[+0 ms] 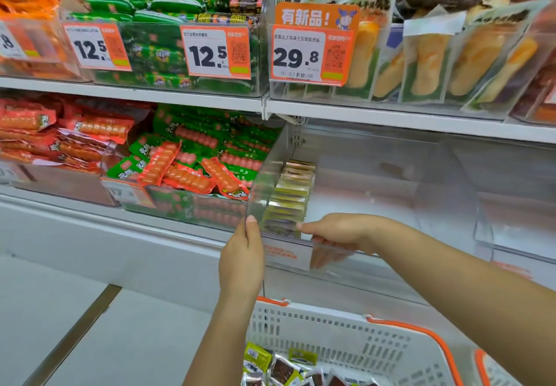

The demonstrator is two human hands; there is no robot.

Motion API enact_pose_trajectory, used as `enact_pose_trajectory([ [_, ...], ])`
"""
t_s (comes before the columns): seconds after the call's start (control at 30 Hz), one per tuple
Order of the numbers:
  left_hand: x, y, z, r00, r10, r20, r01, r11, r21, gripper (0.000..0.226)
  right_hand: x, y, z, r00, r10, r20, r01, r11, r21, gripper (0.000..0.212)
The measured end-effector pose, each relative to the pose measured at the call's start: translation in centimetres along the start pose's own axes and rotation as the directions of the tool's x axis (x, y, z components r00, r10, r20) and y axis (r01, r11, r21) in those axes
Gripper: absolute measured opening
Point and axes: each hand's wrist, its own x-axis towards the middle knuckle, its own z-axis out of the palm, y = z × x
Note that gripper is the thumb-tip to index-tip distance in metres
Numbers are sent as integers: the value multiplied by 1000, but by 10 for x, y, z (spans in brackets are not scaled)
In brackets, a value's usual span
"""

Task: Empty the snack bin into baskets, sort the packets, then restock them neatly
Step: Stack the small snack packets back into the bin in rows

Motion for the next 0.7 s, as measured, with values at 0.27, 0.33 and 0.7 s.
enact_pose_trajectory([
  [0.27,1,2,-1,1000,11,0,-11,1000,21,51,0,-17,10,999,5,-37,-9,992,-123,56],
  [0.33,1,2,-2,1000,6,16,-7,999,33,51,1,-15,8,997,15,-75,-28,984,-175,59],
  [0.7,3,3,-4,999,37,11,-38,994,102,52,13,-12,-8,992,76,-100,-70,995,65,79],
])
